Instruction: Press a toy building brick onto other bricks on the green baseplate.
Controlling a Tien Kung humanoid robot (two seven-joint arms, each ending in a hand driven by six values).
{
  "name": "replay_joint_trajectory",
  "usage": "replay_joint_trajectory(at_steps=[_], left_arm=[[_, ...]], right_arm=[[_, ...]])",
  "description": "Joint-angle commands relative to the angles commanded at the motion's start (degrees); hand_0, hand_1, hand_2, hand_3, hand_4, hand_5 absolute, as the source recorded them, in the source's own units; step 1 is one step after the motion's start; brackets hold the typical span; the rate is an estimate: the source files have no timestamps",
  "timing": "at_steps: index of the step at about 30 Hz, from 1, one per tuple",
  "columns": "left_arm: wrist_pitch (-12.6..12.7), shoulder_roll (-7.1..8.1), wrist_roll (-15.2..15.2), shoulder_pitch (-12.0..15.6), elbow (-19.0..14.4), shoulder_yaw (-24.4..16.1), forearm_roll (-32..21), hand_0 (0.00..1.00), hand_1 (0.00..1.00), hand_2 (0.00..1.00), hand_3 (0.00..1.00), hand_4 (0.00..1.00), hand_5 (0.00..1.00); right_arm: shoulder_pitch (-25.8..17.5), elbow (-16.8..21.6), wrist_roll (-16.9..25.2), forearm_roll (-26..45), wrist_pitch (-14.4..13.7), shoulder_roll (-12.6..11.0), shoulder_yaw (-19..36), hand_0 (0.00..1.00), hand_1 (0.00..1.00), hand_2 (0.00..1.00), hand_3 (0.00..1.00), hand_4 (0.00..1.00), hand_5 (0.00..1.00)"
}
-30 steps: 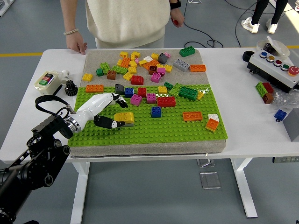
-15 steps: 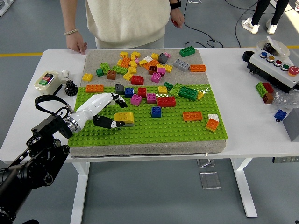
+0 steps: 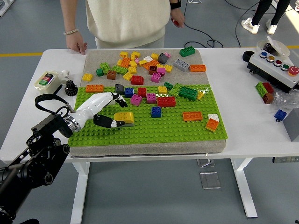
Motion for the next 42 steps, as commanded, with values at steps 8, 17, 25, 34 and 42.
replay_joint_trajectory(at_steps=[8,17,25,34,42], left_arm=[[-0.09,-0.08,0.04,0.03,0.13,-0.06,0.00,0.792,0.702,0.600,0.583,0.905,0.132],[-0.36,0.07,0.01,0.17,-0.51,0.03,0.00,0.793,0.702,0.598,0.582,0.904,0.131],[-1.29,0.44,0.01,0.94,-3.13,0.18,0.00,0.793,0.702,0.598,0.582,0.904,0.130],[-4.46,2.06,0.42,3.36,-10.00,0.44,0.00,0.811,0.713,0.612,0.585,0.925,0.155],[-7.35,3.41,0.69,5.34,-12.54,0.27,0.00,0.998,0.892,0.841,0.618,0.998,0.613]], right_arm=[[-0.02,0.00,-0.02,0.02,0.06,0.01,0.04,0.737,0.657,0.709,0.595,0.917,0.511],[0.03,0.00,-0.07,0.13,0.07,-0.02,0.15,0.737,0.656,0.709,0.593,0.916,0.511],[0.00,0.00,0.01,0.14,0.07,-0.05,0.24,0.737,0.657,0.709,0.594,0.917,0.511],[-0.11,0.00,0.05,0.19,0.21,-0.17,0.43,0.737,0.657,0.709,0.593,0.917,0.511],[-0.14,0.00,0.21,0.12,0.23,-0.09,0.33,0.737,0.657,0.709,0.594,0.918,0.512]])
